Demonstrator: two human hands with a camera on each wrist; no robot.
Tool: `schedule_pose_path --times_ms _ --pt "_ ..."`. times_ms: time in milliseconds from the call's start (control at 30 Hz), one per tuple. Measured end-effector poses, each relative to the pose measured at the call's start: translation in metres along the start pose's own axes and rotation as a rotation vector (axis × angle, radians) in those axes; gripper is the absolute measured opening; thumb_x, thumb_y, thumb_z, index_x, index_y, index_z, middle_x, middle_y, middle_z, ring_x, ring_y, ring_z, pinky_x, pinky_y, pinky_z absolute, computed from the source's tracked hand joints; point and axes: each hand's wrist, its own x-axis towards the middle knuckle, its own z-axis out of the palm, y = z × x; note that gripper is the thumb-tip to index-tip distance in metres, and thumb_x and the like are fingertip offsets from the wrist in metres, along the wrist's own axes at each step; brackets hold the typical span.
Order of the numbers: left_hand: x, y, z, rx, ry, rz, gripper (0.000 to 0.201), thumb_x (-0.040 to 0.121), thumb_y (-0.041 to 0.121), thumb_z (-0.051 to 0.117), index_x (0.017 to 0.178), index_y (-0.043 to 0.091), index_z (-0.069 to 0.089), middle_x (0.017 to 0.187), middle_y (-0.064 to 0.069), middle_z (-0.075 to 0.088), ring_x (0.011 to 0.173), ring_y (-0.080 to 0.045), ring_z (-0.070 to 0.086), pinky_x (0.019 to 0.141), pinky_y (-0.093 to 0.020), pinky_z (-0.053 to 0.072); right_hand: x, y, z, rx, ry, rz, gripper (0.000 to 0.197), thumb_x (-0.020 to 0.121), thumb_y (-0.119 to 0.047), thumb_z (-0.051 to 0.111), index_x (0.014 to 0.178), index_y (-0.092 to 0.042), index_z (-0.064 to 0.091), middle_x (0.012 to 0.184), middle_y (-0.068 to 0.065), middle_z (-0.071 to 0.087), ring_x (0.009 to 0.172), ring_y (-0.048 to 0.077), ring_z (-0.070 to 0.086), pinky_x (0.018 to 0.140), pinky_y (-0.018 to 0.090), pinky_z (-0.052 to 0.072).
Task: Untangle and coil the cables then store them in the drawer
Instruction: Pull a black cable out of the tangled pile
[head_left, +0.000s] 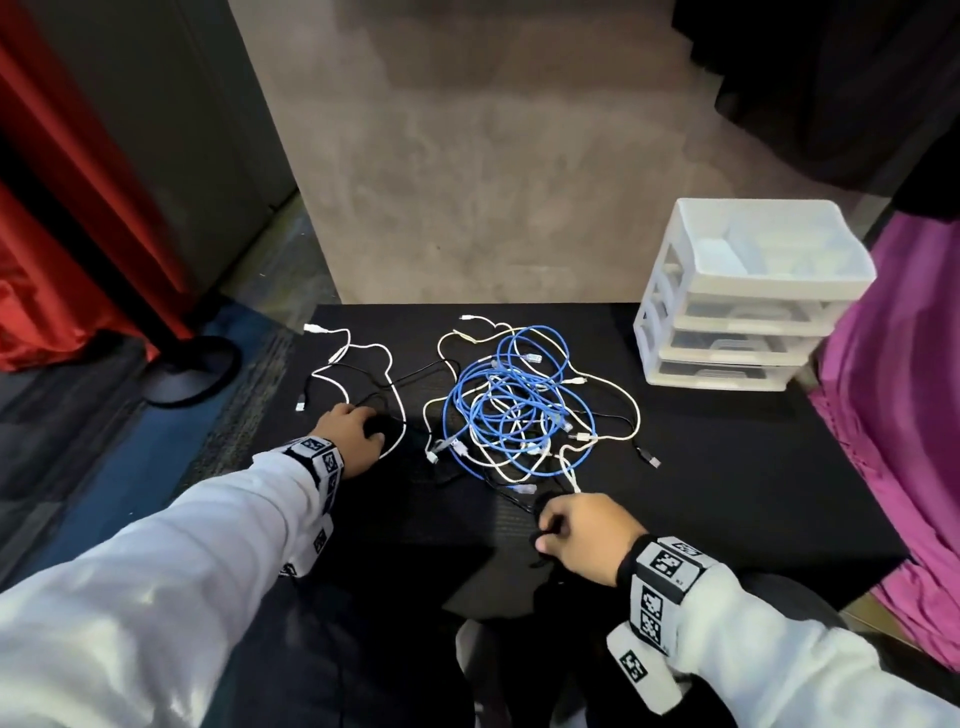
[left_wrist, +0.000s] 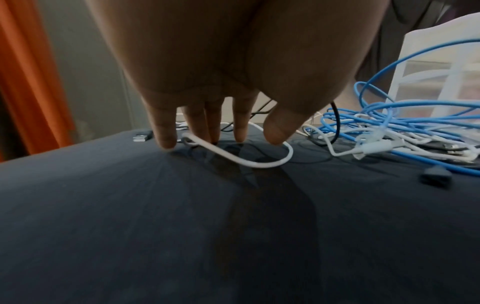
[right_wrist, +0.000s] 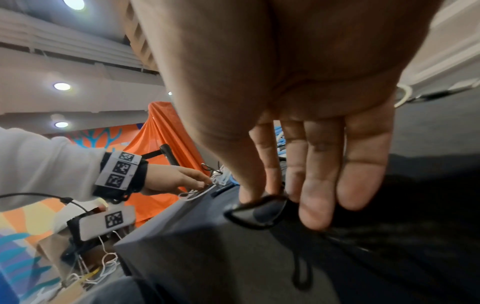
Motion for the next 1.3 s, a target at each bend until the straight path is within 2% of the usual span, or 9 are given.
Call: schedule_pose_path --times_ms 167,267,367,467,567,733,867,1100,1300 --pt "-0.009 0.018 0.0 -0.369 0.334 0.012 0.032 0.088 0.01 0.054 0.119 0.017 0.061 0.133 -0.008 0.049 0.117 -0.031 0.057 0.106 -0.041 0.045 -0.008 0.026 -0.008 0.027 0.038 -0.005 0.026 0.084 -0.007 0.064 0.097 -0.029 0.058 0.077 -0.01 0.057 0.077 0.015 0.057 0.07 0.023 0.042" --pt "-0.038 0.048 -0.004 -0.494 0.577 0.251 0.025 0.089 0.006 0.056 0.11 0.017 0.062 0.117 -0.003 0.05 0.101 -0.022 0.059 0.099 -0.034 0.048 -0.012 0.031 -0.02 0.113 0.096 -0.018 0.021 0.088 -0.008 0.063 0.093 -0.027 0.056 0.071 -0.005 0.062 0.065 0.009 0.056 0.068 0.025 0.045" --pt "-0.072 0.081 0.006 -0.449 0.376 0.634 0.018 0.093 0.022 0.06 0.109 0.025 0.065 0.107 0.008 0.058 0.097 -0.009 0.059 0.093 -0.028 0.048 -0.015 0.02 -0.047 0.262 0.18 -0.114 0.021 0.093 -0.008 0.066 0.083 -0.027 0.064 0.067 -0.01 0.061 0.062 0.006 0.052 0.069 0.024 0.043" --pt "-0.088 0.105 0.029 -0.381 0.138 0.788 0.033 0.094 0.044 0.057 0.123 0.031 0.062 0.121 0.015 0.06 0.109 -0.004 0.061 0.1 -0.02 0.045 -0.018 -0.002 -0.085 0.416 0.305 -0.26 0.017 0.098 -0.013 0.066 0.089 -0.027 0.069 0.081 -0.011 0.068 0.076 0.007 0.058 0.081 0.029 0.046" --pt "-0.087 0.12 0.042 -0.511 0.067 0.714 0.042 0.091 0.046 0.064 0.131 0.035 0.059 0.12 0.01 0.063 0.103 -0.008 0.065 0.099 -0.022 0.048 -0.031 -0.029 -0.128 0.554 0.43 -0.35 0.009 0.095 -0.026 0.066 0.091 -0.031 0.072 0.094 -0.001 0.074 0.082 0.01 0.063 0.084 0.029 0.05" --pt "-0.064 0.14 0.03 -0.617 0.042 0.541 0.033 0.092 0.035 0.068 0.125 0.034 0.062 0.096 0.008 0.064 0.072 -0.005 0.06 0.076 -0.019 0.048 -0.067 -0.06 -0.186 0.87 0.582 -0.497 0.018 0.103 -0.005 0.058 0.097 -0.017 0.07 0.07 -0.015 0.066 0.065 0.012 0.053 0.066 0.019 0.049" --pt "-0.057 0.145 0.018 -0.537 0.067 0.454 0.01 0.096 0.035 0.065 0.091 0.029 0.071 0.067 0.019 0.062 0.059 0.009 0.053 0.068 -0.009 0.039 -0.078 -0.059 -0.209 0.876 0.633 -0.492 0.018 0.104 -0.005 0.056 0.101 -0.016 0.07 0.071 -0.017 0.067 0.064 0.012 0.053 0.065 0.025 0.05" --pt "-0.058 0.151 0.027 -0.719 0.021 0.437 0.007 0.092 0.027 0.068 0.087 0.023 0.071 0.067 0.013 0.061 0.054 0.002 0.047 0.069 -0.023 0.044 -0.08 -0.053 -0.217 0.813 0.739 -0.507 0.018 0.103 -0.01 0.059 0.104 -0.021 0.073 0.08 -0.008 0.064 0.067 0.011 0.057 0.07 0.029 0.052" --pt "-0.079 0.195 0.006 -1.077 -0.024 0.571 0.053 0.082 0.035 0.078 0.126 0.053 0.053 0.084 -0.006 0.055 0.07 -0.02 0.052 0.077 -0.029 0.05 -0.083 -0.065 -0.21 0.834 0.669 -0.567 0.019 0.104 -0.007 0.058 0.107 -0.02 0.072 0.075 -0.007 0.062 0.069 0.011 0.059 0.071 0.02 0.049"
